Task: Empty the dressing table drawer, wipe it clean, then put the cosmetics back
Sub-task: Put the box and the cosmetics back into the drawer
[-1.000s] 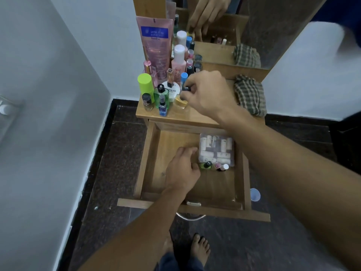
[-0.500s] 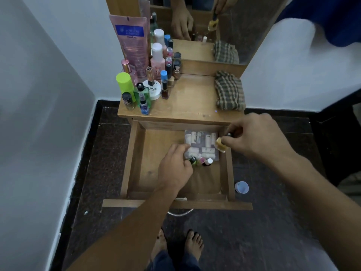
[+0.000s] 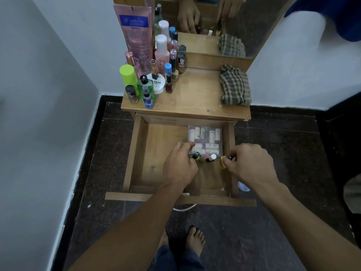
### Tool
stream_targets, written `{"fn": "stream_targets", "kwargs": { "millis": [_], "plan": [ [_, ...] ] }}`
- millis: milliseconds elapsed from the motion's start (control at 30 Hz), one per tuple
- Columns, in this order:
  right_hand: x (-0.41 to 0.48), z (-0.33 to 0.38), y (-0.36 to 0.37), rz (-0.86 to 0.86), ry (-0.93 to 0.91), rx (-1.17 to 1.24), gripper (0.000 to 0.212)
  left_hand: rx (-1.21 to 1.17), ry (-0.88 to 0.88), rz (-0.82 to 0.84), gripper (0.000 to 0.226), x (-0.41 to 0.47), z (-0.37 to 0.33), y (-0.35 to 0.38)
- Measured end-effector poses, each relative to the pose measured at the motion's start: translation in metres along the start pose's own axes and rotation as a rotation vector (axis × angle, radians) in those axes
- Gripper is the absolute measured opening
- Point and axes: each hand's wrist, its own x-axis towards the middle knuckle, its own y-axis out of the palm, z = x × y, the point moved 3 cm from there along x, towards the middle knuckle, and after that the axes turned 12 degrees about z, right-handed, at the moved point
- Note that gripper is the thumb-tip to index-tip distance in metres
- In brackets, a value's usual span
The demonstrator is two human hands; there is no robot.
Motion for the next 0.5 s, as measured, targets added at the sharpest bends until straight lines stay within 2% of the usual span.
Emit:
{"fn": "stream_targets", "kwargs": {
  "millis": [500],
  "plan": [
    [0.014, 0.0, 0.031, -0.045, 0.01, -0.021, 0.023, 0.046, 0.013, 0.032, 0.052, 0.003, 0.0, 0.001]
  ]
}}
